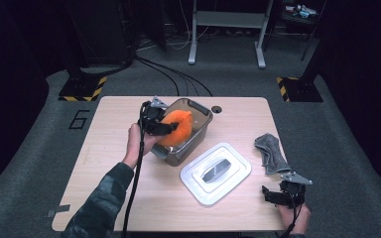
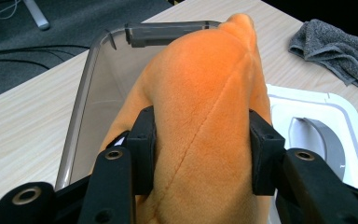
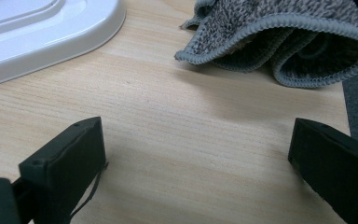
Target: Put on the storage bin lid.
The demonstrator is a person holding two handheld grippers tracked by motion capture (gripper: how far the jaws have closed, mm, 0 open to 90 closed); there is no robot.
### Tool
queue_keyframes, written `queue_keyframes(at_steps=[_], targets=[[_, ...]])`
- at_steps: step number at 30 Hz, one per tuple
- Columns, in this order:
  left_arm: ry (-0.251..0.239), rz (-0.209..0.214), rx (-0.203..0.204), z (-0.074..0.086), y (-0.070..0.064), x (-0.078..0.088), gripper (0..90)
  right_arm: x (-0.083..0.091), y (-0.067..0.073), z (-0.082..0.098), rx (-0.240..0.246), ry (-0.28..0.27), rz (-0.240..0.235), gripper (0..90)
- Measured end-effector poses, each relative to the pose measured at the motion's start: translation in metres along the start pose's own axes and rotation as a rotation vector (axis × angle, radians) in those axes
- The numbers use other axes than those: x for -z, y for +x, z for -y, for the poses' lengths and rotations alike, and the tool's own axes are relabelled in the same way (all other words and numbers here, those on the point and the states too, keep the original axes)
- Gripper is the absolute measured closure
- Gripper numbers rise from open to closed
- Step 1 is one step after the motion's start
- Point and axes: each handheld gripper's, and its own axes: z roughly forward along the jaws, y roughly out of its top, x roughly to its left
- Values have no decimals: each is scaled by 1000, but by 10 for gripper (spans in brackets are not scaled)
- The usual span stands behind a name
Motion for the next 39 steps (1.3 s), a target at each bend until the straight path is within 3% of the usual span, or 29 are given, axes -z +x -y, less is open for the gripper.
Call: queue_keyframes(at_steps=[6, 15, 18, 21, 23, 25, 28, 39], targets=[[24, -2, 13, 2, 0, -13, 528, 0, 0, 0, 1, 0, -1, 32], [99, -4, 35, 17, 8, -40, 489, 0, 0, 0, -2, 2, -3, 33], [124, -18, 46, 21, 10, -46, 441, 0, 0, 0, -1, 2, -4, 33], [125, -32, 54, 24, 10, -49, 327, 0, 0, 0, -2, 2, -4, 33], [100, -33, 61, 25, 9, -46, 291, 0, 0, 0, -1, 2, -3, 33], [94, -37, 56, 24, 9, -41, 198, 0, 0, 0, -1, 2, -4, 33], [76, -35, 49, 24, 9, -31, 151, 0, 0, 0, -1, 2, -4, 33], [8, -13, 20, 31, -1, 2, 128, 0, 0, 0, -1, 2, -4, 33]])
